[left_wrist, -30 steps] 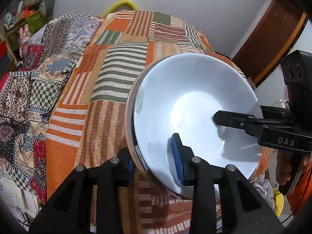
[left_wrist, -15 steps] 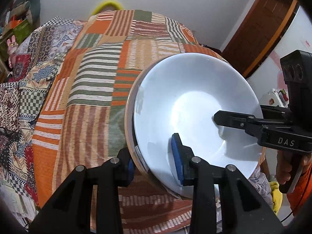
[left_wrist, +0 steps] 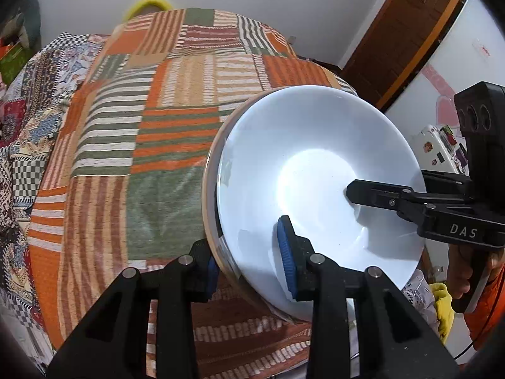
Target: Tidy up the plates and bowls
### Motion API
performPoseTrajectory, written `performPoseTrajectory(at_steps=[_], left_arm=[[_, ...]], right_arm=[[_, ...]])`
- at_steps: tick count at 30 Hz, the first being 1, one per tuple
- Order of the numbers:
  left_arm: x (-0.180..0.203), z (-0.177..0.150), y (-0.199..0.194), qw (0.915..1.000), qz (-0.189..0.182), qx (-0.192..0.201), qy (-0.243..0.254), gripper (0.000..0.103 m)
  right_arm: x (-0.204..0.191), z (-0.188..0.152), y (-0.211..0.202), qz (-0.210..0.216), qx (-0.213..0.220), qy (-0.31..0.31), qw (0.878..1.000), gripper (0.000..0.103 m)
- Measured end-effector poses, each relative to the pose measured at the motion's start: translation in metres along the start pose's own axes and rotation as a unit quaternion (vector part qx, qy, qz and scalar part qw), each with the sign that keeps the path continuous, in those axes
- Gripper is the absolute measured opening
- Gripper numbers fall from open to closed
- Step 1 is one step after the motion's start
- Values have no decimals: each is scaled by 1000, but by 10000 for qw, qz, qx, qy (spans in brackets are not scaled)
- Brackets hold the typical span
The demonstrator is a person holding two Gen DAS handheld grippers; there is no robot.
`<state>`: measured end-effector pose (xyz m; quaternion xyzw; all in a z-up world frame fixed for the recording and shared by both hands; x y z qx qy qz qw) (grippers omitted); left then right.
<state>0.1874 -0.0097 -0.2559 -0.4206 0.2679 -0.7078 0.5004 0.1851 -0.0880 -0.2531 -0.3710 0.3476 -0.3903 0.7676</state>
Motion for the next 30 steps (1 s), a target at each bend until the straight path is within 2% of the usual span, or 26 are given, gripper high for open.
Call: performPoseTrajectory(at_steps=[20, 30], left_arm=[[24, -4, 43, 9987, -94, -471, 193, 34], [24, -2, 48, 9984, -56, -523, 229, 34]], right_arm=[[37, -21, 3, -38, -223, 436, 9988, 30], [41, -24, 8, 48, -322, 536, 9980, 31]])
Point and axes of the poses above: each gripper's, at about its wrist camera, not at the fingertips, and y roughly the way its jaws point, x to its right, z to its top, the point moved 10 cm from there along y, roughly the way its jaws point, and after that the axes turned 4 degrees about -z, right-handed, at the moved point
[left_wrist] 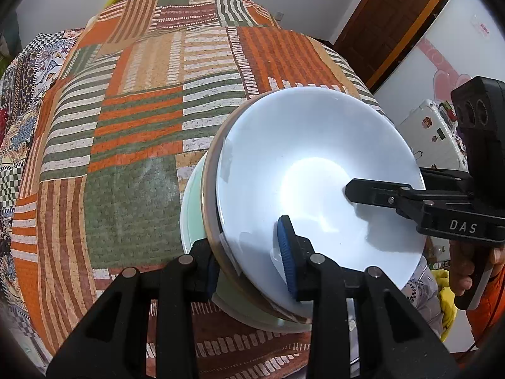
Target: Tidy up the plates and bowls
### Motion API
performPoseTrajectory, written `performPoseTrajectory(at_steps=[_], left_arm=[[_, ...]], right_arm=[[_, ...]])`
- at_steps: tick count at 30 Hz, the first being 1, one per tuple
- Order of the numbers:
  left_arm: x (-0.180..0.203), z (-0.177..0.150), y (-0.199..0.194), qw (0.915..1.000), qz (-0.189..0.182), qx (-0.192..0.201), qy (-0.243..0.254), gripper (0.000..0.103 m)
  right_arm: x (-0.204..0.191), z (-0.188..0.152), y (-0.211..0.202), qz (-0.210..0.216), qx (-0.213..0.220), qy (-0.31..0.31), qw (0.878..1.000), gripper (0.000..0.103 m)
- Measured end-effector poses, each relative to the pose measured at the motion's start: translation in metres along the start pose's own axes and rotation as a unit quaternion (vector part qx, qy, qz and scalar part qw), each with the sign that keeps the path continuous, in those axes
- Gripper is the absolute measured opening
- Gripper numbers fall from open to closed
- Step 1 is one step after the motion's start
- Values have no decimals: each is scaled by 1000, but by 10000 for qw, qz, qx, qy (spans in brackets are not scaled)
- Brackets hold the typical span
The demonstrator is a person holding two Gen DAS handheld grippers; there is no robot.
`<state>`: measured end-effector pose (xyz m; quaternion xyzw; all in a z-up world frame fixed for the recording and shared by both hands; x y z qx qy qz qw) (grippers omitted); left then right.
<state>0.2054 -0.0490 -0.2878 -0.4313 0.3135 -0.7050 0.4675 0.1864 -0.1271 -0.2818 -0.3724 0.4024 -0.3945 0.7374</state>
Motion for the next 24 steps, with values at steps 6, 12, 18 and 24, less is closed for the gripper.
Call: performPoseTrajectory(at_steps=[6, 12, 18, 24], left_arm=[[-5, 2, 4, 9998, -85, -42, -184, 34], [-7, 6, 3, 9999, 55, 40, -155, 36], [-8, 8, -10, 9989, 390, 267, 27, 41], [-15, 10, -32, 9963, 668, 538, 27, 41]], right_arm=[[-1, 0, 2, -22, -11, -57, 10000, 33], [-2, 3, -4, -123, 161, -195, 9996, 39], [0, 6, -11, -248, 324, -289, 9987, 41], [1, 12, -37, -474, 726, -413, 9954, 42]])
Point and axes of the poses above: each gripper's, at about its wrist camera, not at the fingertips, and y roughly the way its jaws point, x to its right, z to its top, the point moved 10 cm from there along y, roughly the way its jaws point, and after that the axes turned 4 degrees about -z, right-handed, at the moved point
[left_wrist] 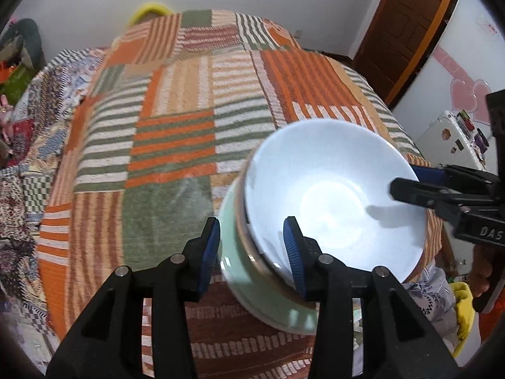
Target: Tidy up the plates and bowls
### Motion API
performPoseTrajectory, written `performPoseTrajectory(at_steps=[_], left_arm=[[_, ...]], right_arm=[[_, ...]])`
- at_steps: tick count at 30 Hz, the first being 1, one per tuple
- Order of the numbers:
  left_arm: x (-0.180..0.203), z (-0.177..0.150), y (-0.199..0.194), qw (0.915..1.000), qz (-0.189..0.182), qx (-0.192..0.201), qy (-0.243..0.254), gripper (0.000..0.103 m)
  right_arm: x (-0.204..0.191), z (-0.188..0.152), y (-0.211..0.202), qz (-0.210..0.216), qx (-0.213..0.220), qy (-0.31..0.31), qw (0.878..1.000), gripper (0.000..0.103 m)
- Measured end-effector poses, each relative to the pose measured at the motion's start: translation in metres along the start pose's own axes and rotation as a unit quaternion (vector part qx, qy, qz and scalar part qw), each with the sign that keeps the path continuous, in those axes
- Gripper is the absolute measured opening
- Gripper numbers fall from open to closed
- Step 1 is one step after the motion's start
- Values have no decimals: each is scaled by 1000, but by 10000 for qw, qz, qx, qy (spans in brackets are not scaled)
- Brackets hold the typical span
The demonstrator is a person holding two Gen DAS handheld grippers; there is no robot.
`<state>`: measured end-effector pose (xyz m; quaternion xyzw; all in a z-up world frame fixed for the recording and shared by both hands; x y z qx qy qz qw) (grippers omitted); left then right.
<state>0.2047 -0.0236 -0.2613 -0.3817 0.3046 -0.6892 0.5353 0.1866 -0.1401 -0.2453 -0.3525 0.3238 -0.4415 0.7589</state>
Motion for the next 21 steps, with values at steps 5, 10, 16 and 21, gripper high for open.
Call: performPoseTrajectory(at_steps=[5, 10, 16, 21], left_arm=[[0, 11, -31, 9990, 99, 428, -37, 41], [8, 26, -71, 9945, 275, 1011, 75, 48], [25, 40, -122, 9835, 426, 1744, 218, 55], [40, 43, -165, 9701, 552, 2341, 336, 62]], right_arm=[[0, 10, -32, -181, 528, -59, 9984, 43], [-8, 21, -65, -291, 1057, -141, 9939, 44], [-23, 29, -109, -456, 1816, -255, 9820, 55], [-37, 32, -140, -521, 2335, -367, 9703, 67]])
Point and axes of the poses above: each gripper's, at about its wrist camera, not at the fingertips, and y roughly the way its jaws point, x to its right, z to its top, the point moved 10 cm from there along y, roughly the way its jaws point, and after that the axes turned 4 degrees about -z, right-handed, at the moved point
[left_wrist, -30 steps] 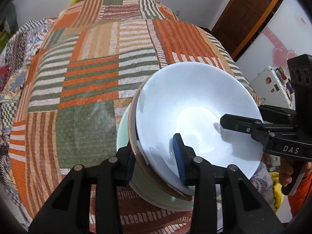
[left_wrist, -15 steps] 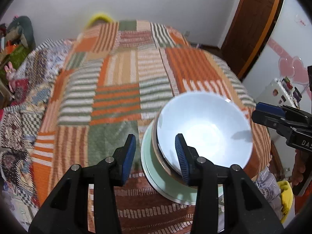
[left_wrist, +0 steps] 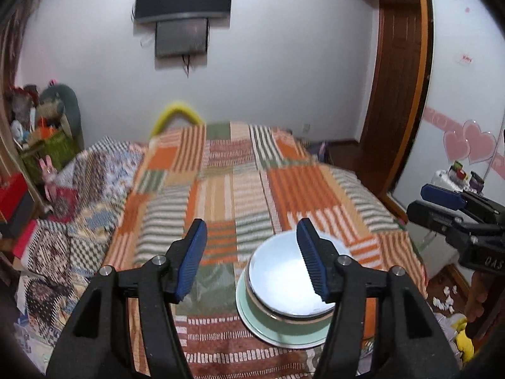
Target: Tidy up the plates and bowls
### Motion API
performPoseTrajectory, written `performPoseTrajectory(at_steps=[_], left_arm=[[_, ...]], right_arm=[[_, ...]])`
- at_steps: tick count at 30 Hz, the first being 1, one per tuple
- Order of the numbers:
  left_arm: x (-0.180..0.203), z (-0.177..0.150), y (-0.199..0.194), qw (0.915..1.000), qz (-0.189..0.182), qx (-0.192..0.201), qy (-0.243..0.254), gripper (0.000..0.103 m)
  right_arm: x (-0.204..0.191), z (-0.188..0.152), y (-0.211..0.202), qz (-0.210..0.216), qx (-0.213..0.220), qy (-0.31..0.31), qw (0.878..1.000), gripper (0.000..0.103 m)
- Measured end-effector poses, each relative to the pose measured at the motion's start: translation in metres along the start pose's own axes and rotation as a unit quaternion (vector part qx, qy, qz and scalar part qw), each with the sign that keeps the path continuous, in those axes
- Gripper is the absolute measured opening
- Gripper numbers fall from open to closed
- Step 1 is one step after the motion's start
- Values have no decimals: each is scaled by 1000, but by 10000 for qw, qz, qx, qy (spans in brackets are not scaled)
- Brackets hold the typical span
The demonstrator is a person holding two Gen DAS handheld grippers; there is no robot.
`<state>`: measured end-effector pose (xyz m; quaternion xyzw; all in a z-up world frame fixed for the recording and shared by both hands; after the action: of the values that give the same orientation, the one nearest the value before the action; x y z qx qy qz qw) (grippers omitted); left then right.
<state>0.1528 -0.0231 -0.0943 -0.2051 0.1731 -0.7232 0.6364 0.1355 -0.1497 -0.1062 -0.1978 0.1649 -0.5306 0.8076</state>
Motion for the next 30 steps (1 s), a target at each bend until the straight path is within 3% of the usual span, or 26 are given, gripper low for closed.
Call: performPoseTrajectory(at_steps=[2, 13, 17, 30], left_arm=[[4, 7, -16, 9997, 46, 235, 12, 71], [10, 25, -72, 9948, 181, 997, 27, 99], [12, 27, -82, 9934, 173, 1130, 17, 101], [23, 25, -98, 9912, 20, 1320, 52, 102]], right_arm=[[-4, 5, -9, -38, 200, -67, 9998, 71], [-19, 22, -48, 26, 858, -90, 9963, 89], [-22, 25, -57, 0, 1076, -76, 9942, 101], [-25, 24, -70, -32, 1267, -40, 9919, 103]])
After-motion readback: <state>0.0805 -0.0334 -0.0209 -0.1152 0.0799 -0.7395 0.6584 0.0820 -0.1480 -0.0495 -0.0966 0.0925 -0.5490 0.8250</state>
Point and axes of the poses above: each gripper's, at about its wrist camera, not at the fingertips, and y roughly the way its jaws point, x to its right, z to its top, the point moved 10 cm from there along y, roughly the way its jaws point, and after that the axes turned 4 degrees about -z, right-handed, at the moved point
